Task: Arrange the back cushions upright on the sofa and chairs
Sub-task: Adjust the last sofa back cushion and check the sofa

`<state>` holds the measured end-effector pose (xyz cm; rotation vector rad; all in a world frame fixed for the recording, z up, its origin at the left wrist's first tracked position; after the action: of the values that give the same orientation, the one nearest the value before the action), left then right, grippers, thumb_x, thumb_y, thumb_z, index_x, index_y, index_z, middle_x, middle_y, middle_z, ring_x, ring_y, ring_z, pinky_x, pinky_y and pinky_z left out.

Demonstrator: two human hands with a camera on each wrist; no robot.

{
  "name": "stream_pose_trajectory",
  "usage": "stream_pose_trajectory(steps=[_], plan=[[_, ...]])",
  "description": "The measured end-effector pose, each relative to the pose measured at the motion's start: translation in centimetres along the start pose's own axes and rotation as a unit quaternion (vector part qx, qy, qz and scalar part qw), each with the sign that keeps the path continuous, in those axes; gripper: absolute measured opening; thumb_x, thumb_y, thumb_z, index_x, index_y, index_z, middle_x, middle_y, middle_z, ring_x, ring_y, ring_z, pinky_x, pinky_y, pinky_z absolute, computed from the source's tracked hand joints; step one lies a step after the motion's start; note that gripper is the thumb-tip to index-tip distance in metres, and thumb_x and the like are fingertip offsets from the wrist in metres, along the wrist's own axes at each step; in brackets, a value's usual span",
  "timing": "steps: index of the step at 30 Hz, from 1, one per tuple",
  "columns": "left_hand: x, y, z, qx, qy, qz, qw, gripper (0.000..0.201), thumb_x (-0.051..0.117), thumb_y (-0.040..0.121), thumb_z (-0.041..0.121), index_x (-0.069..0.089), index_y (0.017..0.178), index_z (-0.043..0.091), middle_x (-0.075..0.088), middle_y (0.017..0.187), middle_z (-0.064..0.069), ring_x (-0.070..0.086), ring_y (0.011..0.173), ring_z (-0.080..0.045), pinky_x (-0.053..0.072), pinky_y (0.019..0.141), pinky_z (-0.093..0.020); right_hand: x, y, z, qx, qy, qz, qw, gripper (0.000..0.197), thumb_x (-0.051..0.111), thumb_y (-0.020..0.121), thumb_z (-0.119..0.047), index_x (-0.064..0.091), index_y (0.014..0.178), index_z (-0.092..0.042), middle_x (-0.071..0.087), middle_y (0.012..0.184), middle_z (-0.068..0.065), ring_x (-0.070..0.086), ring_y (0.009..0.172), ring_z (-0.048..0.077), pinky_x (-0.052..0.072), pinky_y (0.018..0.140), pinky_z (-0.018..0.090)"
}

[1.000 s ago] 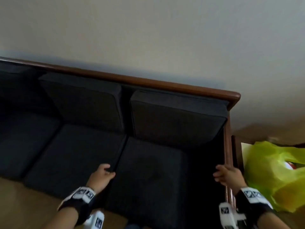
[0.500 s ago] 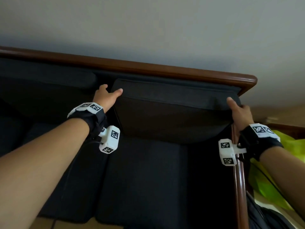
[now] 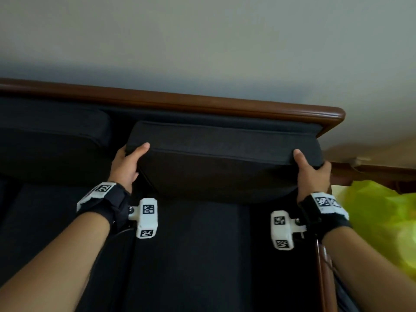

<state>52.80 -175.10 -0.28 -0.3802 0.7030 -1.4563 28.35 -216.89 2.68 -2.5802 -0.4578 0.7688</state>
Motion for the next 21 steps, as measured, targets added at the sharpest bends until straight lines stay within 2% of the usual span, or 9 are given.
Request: stream_pose_trajectory(steps=[4,8,10,13,18,21], plan=[[-1.5,0.8,0.4,-0.016,-0.006,0.023,1.0,0.062,0.068,0.087,0.048,0.042,0.142,0.034,0.046,0.139,-0.002,0.046,0.128,-0.026,0.041,0.105,-0.043,1.8,-1.4,-0.4,-0.029,-0.003,-0.014,0.999,0.066,0.072,0.08,-0.054,0.046,0.132,-0.022,0.056,0.13,0.008,0.054,0.117,0.03,0.043,0.095,0.038],[-0.6,0.7,0.9,-0.001,-0.006,0.031,0.999,0.066,0.067,0.087,0.049,0.036,0.144,0.034,0.043,0.143,0.0,0.044,0.128,-0.025,0.046,0.095,-0.041,1.6,-0.2,-1.0,-0.05,0.016,-0.034,0.998,0.062,0.074,0.081,-0.049,0.053,0.131,-0.019,0.06,0.127,0.006,0.056,0.114,0.025,0.042,0.091,0.031],[0.2,0.4,0.7,0.014,-0.002,0.029,0.999,0.069,0.068,0.087,0.05,0.035,0.145,0.034,0.044,0.141,0.005,0.044,0.129,-0.023,0.047,0.095,-0.039,0.9,0.8,-0.6,-0.044,0.026,-0.033,0.998,0.066,0.077,0.076,-0.05,0.056,0.131,-0.021,0.062,0.126,0.003,0.058,0.113,0.023,0.047,0.095,0.034],[1.7,0.0,0.7,0.036,0.012,0.011,0.999,0.064,0.065,0.09,0.048,0.034,0.144,0.032,0.046,0.129,0.007,0.046,0.118,-0.02,0.043,0.101,-0.038,-0.5,1.4,-0.4,-0.038,0.039,-0.003,0.999,0.075,0.08,0.066,-0.059,0.059,0.129,-0.025,0.064,0.125,0.003,0.062,0.113,0.026,0.051,0.1,0.047],[2.3,0.5,0.3,0.029,0.003,-0.014,0.999,0.065,0.062,0.093,0.044,0.029,0.146,0.026,0.045,0.126,0.005,0.046,0.115,-0.018,0.039,0.099,-0.033,-0.2,1.2,-0.2,-0.05,0.038,0.016,0.998,0.076,0.078,0.07,-0.059,0.055,0.135,-0.026,0.061,0.131,0.004,0.058,0.119,0.028,0.049,0.103,0.048],[2.0,0.9,-0.1,0.033,0.012,-0.014,0.999,0.072,0.064,0.09,0.048,0.026,0.147,0.027,0.046,0.126,0.004,0.047,0.117,-0.018,0.039,0.1,-0.035,-0.4,1.3,-0.3,-0.061,0.039,0.023,0.997,0.077,0.078,0.068,-0.061,0.057,0.133,-0.025,0.063,0.128,0.004,0.059,0.117,0.028,0.05,0.102,0.049]])
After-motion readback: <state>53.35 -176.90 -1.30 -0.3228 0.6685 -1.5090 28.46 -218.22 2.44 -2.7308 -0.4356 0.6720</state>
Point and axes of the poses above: each hand's wrist, its own y-axis towards the middle knuckle, its own x-axis out of the palm, z = x × y, the point moved 8 cm from there along y, towards the middle knuckle
